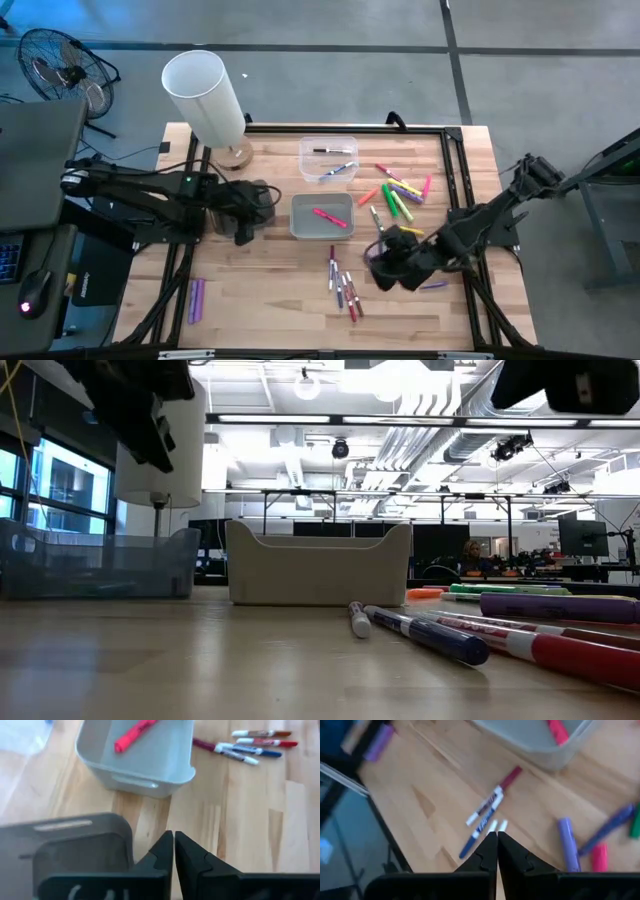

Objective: Pick & Place Markers
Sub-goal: Put the brown marker pen into the transparent bin

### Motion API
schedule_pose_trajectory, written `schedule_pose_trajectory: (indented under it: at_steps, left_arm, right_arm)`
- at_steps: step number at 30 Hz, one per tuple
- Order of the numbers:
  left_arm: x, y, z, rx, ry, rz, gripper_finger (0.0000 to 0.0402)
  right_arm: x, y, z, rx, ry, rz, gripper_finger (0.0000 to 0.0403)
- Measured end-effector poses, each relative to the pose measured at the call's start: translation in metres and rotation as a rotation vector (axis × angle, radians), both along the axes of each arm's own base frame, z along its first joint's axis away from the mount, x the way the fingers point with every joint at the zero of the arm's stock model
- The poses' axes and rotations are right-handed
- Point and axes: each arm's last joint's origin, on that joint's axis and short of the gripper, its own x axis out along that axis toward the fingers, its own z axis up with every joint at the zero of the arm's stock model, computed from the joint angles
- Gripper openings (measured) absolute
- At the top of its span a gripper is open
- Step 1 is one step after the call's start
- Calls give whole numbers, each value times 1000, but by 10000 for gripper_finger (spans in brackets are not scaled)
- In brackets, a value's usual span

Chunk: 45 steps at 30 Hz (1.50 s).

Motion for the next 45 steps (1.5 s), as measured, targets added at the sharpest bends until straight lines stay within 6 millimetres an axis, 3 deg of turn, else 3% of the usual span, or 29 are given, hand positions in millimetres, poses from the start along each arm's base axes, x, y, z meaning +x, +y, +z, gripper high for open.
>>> schedule_pose_trajectory:
  at_steps: [8, 13, 18, 27, 37, 45]
  left_arm:
    - [-33, 2, 14, 67, -20, -74, 2]
    - [-50, 4, 19, 109, -33, -111, 7]
    - [-60, 4, 22, 136, -60, -140, 7]
    - [-69, 5, 25, 160, -80, -166, 7]
    - [-69, 5, 25, 161, -82, -169, 7]
    - [-70, 5, 25, 160, -82, -170, 7]
  right_arm:
    - [70, 38, 4, 44, 355, -65, 0]
    - [107, 51, -23, 130, 506, -152, 11]
    - [130, 56, -54, 186, 561, -180, 51]
    - [142, 46, -92, 167, 682, -201, 102]
    - [143, 38, -102, 124, 738, -190, 79]
    - [134, 36, -134, 191, 765, -194, 68]
